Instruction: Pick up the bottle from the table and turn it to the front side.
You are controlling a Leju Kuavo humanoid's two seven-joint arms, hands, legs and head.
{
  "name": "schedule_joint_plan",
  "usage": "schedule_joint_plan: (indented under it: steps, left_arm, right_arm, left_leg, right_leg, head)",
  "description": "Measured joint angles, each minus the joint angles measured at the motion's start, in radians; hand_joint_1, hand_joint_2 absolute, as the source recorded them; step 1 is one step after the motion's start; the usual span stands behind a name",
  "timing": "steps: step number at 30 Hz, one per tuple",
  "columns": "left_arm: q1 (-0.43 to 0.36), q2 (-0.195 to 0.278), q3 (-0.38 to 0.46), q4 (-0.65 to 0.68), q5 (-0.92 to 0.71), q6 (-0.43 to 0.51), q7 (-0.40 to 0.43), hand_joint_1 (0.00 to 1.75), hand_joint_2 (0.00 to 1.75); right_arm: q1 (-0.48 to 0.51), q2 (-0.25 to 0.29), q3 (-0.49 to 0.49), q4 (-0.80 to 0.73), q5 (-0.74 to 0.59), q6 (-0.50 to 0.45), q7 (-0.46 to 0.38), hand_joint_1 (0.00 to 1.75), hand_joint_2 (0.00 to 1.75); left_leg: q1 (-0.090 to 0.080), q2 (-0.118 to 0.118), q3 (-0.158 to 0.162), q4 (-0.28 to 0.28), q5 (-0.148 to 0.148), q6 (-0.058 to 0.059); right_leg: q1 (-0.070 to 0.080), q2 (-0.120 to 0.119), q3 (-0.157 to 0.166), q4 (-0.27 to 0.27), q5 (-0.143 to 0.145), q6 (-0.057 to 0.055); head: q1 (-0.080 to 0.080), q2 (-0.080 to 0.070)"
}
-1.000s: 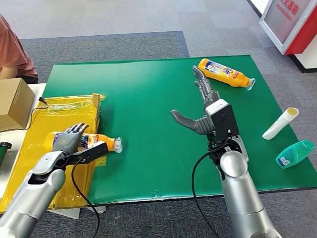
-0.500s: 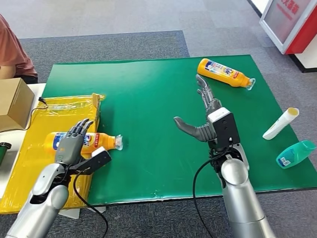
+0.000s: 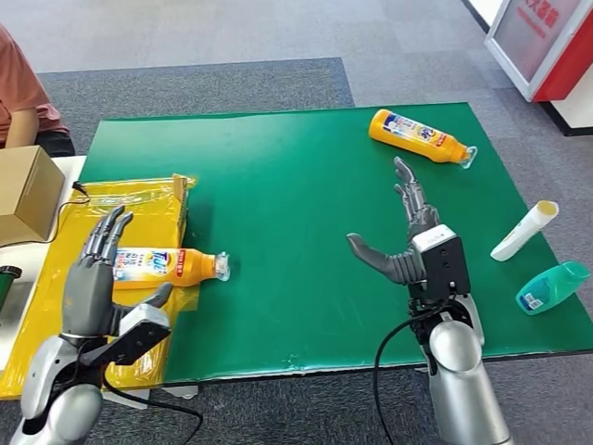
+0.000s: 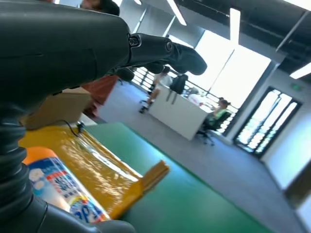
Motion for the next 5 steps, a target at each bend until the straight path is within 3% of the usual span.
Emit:
schedule_joint_plan:
  steps: [5]
  left_arm:
    - [0.079, -0.058, 0.041, -0.079, 0.162, 0.061, -0.158, 0.00, 1.75]
  right_arm:
    - [0.041, -0.011, -0.012, -0.023, -0.008, 0.027, 0.005, 0.00, 1.75]
  left_leg:
    - [0.000, 0.000, 0.000, 0.000, -0.001, 0.001]
  right_leg:
    - [0.000, 0.000, 0.000, 0.000, -0.001, 0.001]
  head:
    - [0.000, 0.000]
